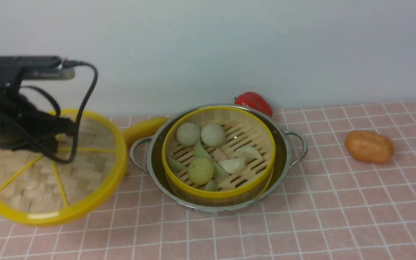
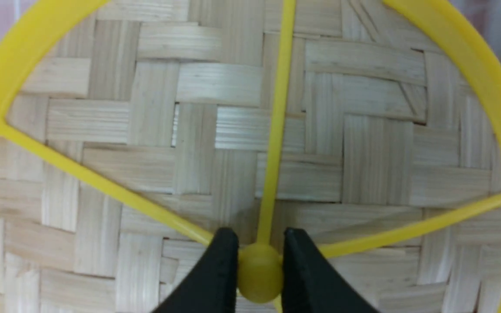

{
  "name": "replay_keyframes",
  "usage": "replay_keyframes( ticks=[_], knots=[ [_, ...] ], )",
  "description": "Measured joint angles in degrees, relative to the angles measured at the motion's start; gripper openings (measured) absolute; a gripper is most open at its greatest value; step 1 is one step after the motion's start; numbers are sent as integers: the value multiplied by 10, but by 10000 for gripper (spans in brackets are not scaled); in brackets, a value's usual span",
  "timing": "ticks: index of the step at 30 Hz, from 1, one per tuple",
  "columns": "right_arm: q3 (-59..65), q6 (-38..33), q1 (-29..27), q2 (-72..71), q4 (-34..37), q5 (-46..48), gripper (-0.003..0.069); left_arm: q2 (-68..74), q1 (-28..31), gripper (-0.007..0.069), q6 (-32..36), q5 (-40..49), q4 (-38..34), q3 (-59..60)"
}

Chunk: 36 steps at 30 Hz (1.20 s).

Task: Place the steamer in the pot on the pink tablecloth, and put the lid on the steamer.
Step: 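Place the yellow bamboo steamer lid onto the steamer in the pot with the left gripper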

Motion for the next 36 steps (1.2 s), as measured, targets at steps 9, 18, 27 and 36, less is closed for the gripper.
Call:
replay_keyframes(
  ticks=[9,18,27,36],
  knots=[
    [323,102,0,-186,19,3,513,132,-237,117,-26,4,47,-184],
    [434,132,0,-280,57,6,513,281,-302,117,-31,38,87,-298],
    [436,135,0,-293,70,5,513,346,-307,117,-31,39,92,-348],
    [436,136,0,-293,70,5,513,357,-307,117,-31,21,91,-350]
  ],
)
